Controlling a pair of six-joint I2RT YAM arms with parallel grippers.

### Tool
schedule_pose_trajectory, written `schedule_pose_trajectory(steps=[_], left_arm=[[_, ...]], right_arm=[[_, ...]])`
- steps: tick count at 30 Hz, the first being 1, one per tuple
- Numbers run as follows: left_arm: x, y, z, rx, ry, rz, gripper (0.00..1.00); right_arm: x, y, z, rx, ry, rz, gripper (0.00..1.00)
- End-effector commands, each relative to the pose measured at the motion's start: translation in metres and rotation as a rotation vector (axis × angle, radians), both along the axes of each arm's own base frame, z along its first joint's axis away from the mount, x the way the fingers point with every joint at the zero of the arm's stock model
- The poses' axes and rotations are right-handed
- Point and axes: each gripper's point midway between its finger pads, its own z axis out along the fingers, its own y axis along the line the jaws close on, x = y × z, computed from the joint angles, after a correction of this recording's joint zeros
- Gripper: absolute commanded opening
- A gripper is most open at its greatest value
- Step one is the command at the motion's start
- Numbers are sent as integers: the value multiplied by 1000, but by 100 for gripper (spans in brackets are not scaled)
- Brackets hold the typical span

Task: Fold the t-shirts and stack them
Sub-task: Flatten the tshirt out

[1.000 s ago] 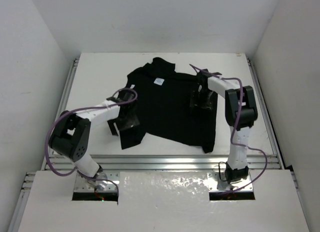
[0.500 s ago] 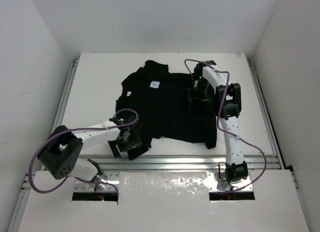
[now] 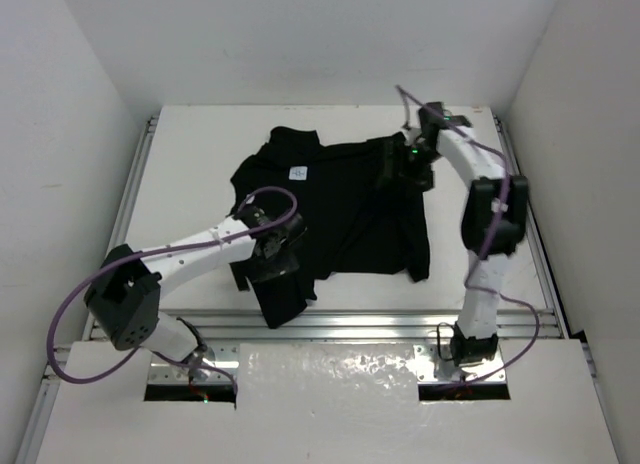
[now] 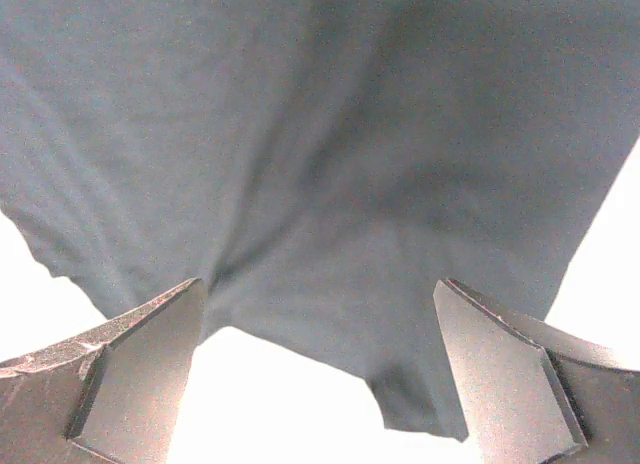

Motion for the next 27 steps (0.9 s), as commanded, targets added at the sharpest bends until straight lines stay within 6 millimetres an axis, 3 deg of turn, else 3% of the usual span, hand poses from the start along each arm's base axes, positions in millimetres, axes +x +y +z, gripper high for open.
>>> schedule_pose_trajectory(steps=[1,4,6,7,8,9,11,12,13,15,16,19,22,23,25,27], left_arm=[[34,9,40,101,-107,-45,92],[50,4,53,51,-161,-61,97],[46,10,35,30,-121,-48,98],[44,13,26,-8,-88,-27,98],[42,18,22,-22,-88,-27,98],[40,25,10,-28,-80,-11,99],[46,51,6,-41,-86,84,99],[45,52,5,-43,-89,82,99],[48,60,4,-55,-90,124,99],[56,66,5,-66,-112,159,98],[60,66,5,-79,-121,163,97],[65,57,-6,-146,-105,171,89],[52,45,-12,-207,-67,169,83],[43,42,-14,-216,-55,162,83],[27,15,-3,-266,-82,97,83],[-1,-6,0,-253,-62,19,84]], right_arm=[[14,-69,85,17,-257,-232,98],[-44,-99,48,-92,-101,-324,98],[-62,-105,39,-72,-83,-381,97],[-89,-104,16,-63,-24,-402,96],[-92,-107,24,-60,-74,-430,96],[-93,-111,22,-52,-93,-457,95],[-116,-101,7,-7,-19,-480,91],[-112,-95,13,35,-37,-484,89],[-127,-89,2,48,7,-497,87],[-134,-90,8,49,-52,-547,85],[-148,-92,-1,26,-41,-565,84],[-152,-101,8,-20,-107,-583,83],[-163,-96,13,-14,-78,-546,84],[-166,-95,13,-11,-75,-538,84],[-175,-94,13,-16,-76,-521,85],[-182,-94,12,-23,-75,-504,87]])
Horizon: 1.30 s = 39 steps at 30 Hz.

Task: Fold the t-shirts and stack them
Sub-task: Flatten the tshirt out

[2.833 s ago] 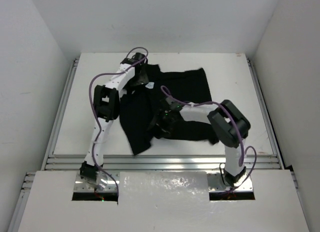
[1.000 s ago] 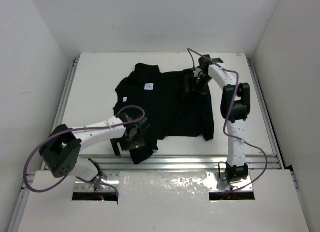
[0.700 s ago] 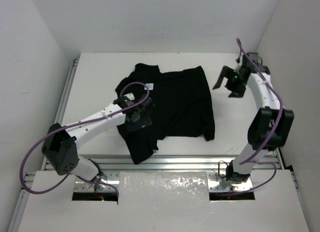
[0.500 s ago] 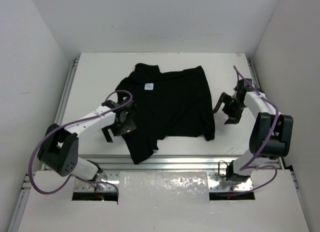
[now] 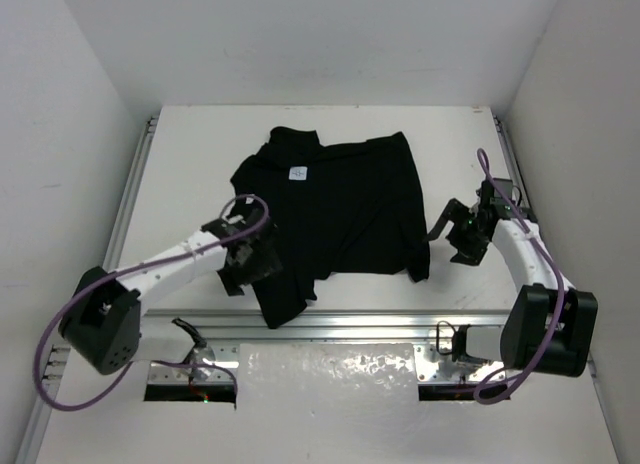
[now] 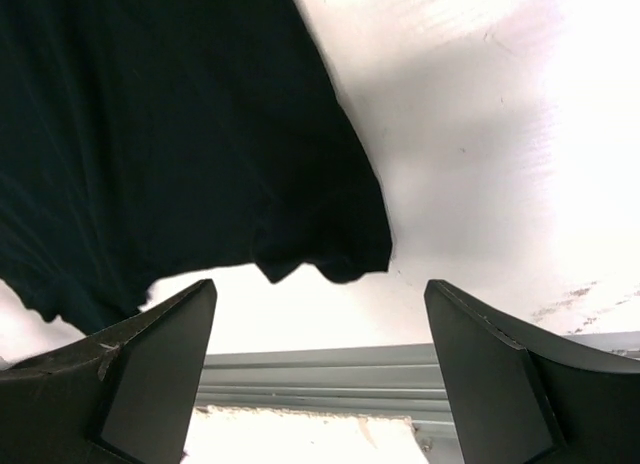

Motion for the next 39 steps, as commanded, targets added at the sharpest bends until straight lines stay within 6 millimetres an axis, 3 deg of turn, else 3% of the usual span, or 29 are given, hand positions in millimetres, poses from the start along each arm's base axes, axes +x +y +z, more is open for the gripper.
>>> schedule_pose_trajectory(steps=[1,3,7,10,13,17,26,32,33,35,37,39], left_arm=[[-36,-38,18,-75,-10,-35,84],[-55,-46,11,-70,8,-52,83],[-72,-51,-21,-123,36,-18,74],[-88,-46,-39,-92,78,-16,70],[-98,-56,-47,-121,71,-34,70],[-92,-68,-54,-170,0,-61,70],[-61,-51,-51,-55,-168,-61,66],[-61,-49,-70,33,-120,-112,48],[-61,-51,-71,29,-119,-112,34],[-63,-52,-75,22,-105,-111,26],[-63,-52,-75,21,-105,-117,7],[-61,-51,-65,35,-110,-111,0]], right_arm=[[-7,1,5,-11,-22,31,87],[-7,3,9,0,-32,42,87],[-1,14,24,53,-89,73,88],[-2,17,28,66,-103,89,88],[-6,19,29,69,-118,105,88],[-7,25,33,97,-143,119,88],[-8,31,41,124,-165,142,88],[-9,31,43,119,-165,148,88],[-9,30,43,116,-165,148,88],[-10,31,43,115,-167,151,88],[-11,30,41,105,-164,162,88],[-14,29,36,89,-150,165,87]])
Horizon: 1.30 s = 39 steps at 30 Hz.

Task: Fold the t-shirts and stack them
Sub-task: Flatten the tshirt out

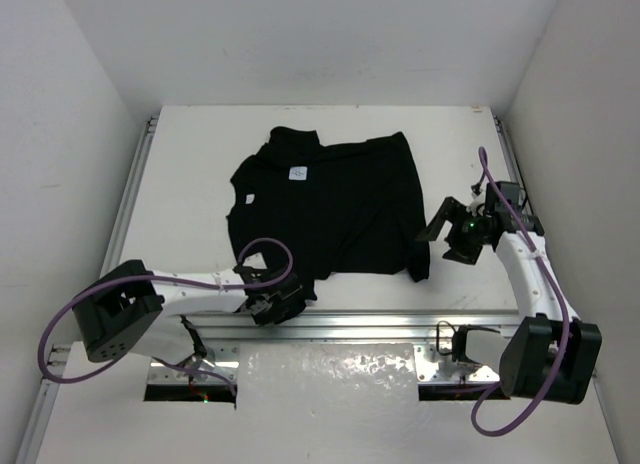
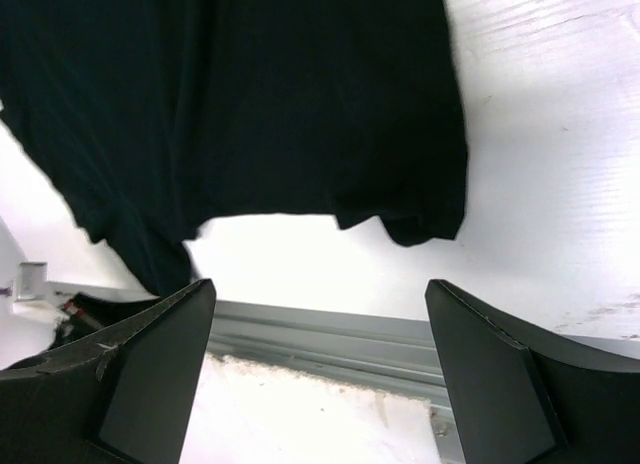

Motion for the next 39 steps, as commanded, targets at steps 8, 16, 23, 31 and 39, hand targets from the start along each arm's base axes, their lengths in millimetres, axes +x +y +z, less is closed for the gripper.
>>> schedule_pose_trajectory(steps=[8,16,23,31,39], left_arm=[[32,16,98,56,-182,117,0],[63,7,143,-18,-274,163,0],[72,2,149,-37,-279,129,0],[74,5,148,-29,-269,108,0],[80,2,148,-41,-265,83,0]], right_arm=[[-26,-20,-50,-143,161,-63,56],[-47,4,-90,-128,212,-19,52],[-40,4,-112,-186,201,-5,51],[-22,6,-114,-180,190,-11,48],[-11,3,-114,-200,197,-12,41]])
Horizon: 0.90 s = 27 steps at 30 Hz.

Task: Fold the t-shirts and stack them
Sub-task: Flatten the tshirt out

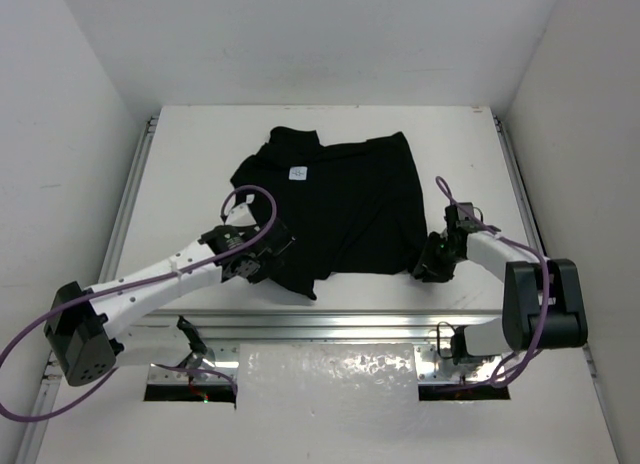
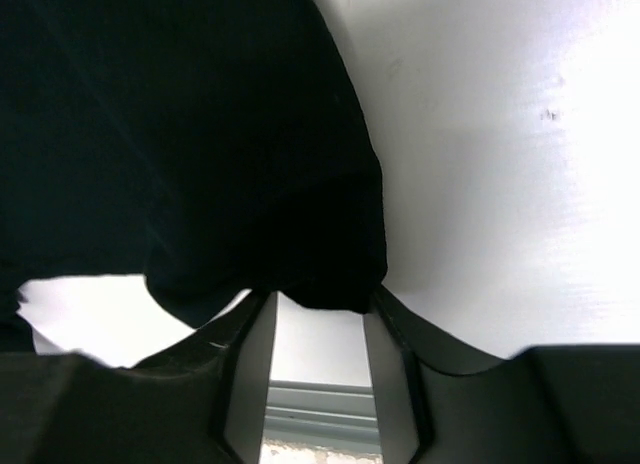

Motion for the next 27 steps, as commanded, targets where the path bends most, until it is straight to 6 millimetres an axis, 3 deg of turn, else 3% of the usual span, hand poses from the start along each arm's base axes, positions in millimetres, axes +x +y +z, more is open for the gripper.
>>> schedule_pose_trajectory(steps=[1,4,5,6,8,9,10,11,12,13,14,16,17,18,20,21,23,25,27], left_arm=[[12,-9,15,-36,-37,-21,0],[15,-8,16,-31,-35,-28,0],[16,-8,17,-32,-38,-28,0],[18,-10,20,-35,-39,-40,0],[23,-10,30,-40,-52,-49,0],[32,-13,49,-48,-96,-54,0],[34,-6,61,-25,-102,-42,0],[49,-4,99,-27,-193,-18,0],[50,6,114,9,-208,-2,0],[60,15,137,47,-269,31,0],[66,18,183,20,-351,49,0],[76,25,232,10,-466,76,0],[80,34,281,-10,-579,99,0],[79,45,325,-40,-690,132,0],[73,62,366,-80,-794,188,0],[65,79,389,-101,-860,236,0],[50,99,434,-175,-992,277,0],[29,125,467,-219,-1105,316,0],[12,148,483,-206,-1167,336,0]], right_arm=[[19,-6,-1,-45,-32,-4,39],[13,-6,-6,-46,-17,8,24],[11,-6,-6,-45,-10,10,16],[12,-6,-2,-46,-19,15,0],[8,-6,7,-59,-22,35,0],[19,-7,28,-68,-94,42,0],[11,-9,41,-79,-79,63,0],[31,-10,72,-90,-160,73,0],[37,-14,100,-115,-227,74,0],[46,-18,143,-148,-290,101,0],[51,-25,169,-191,-333,104,0],[47,-48,208,-327,-351,125,0],[60,-58,251,-389,-441,105,0],[58,-75,284,-486,-480,65,0],[58,-90,316,-566,-543,10,0],[57,-105,344,-648,-600,-30,0],[55,-117,370,-735,-649,-55,0],[53,-132,398,-837,-688,-90,0],[49,-138,427,-881,-768,-115,0]])
